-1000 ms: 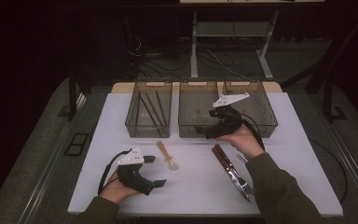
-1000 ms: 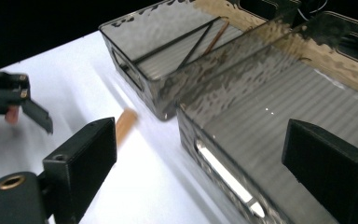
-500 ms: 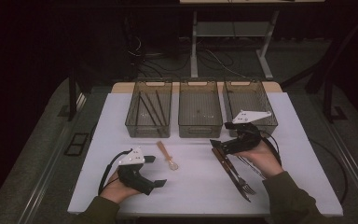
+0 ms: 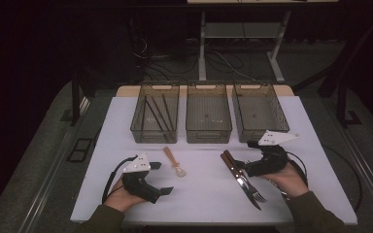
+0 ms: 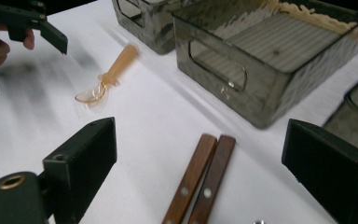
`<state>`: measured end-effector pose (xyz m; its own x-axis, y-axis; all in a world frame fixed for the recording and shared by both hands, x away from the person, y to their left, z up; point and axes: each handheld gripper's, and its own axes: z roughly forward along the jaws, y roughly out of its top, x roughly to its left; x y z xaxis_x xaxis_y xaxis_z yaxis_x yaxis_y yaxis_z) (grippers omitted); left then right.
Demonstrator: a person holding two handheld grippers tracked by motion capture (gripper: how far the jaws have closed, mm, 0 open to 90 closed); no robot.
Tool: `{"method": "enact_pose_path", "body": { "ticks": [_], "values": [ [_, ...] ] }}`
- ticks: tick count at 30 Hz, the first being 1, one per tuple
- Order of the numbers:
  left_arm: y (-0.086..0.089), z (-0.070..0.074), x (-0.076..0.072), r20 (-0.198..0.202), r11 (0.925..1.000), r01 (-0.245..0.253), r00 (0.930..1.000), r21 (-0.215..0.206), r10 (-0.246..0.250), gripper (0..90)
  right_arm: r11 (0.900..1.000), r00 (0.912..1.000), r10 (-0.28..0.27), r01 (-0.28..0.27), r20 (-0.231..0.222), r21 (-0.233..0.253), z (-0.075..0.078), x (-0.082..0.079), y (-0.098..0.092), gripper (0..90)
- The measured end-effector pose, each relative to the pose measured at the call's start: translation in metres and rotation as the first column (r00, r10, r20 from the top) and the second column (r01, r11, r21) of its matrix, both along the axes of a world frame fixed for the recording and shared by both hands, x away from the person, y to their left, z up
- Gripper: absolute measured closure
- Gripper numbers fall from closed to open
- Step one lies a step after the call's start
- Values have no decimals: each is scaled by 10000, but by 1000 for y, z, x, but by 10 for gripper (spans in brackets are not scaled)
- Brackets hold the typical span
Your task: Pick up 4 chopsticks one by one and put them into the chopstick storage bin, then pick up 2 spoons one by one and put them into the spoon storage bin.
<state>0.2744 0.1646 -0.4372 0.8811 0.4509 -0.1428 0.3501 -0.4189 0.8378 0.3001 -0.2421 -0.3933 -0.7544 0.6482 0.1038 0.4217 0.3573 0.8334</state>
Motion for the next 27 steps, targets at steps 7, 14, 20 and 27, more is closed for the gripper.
{"method": "enact_pose_path", "body": {
  "ticks": [7,14,20,27],
  "values": [
    [-1,0,0,8,10000,-20,10000,-27,20,23,9999,9998,-125,125,-142,6,-6,-11,-14,98],
    [-1,1,-1,30,10000,37,10000,34,-38,23,9998,9992,-178,178,-361,-11,-13,-20,-25,98],
    [0,1,-1,51,9999,72,10000,85,-73,23,9996,9981,-293,289,-537,-69,-17,-27,-37,99],
    [0,2,-1,51,9999,47,10000,103,-47,23,9979,9960,-640,640,-624,-28,-19,-36,-56,98]
  ]
}}
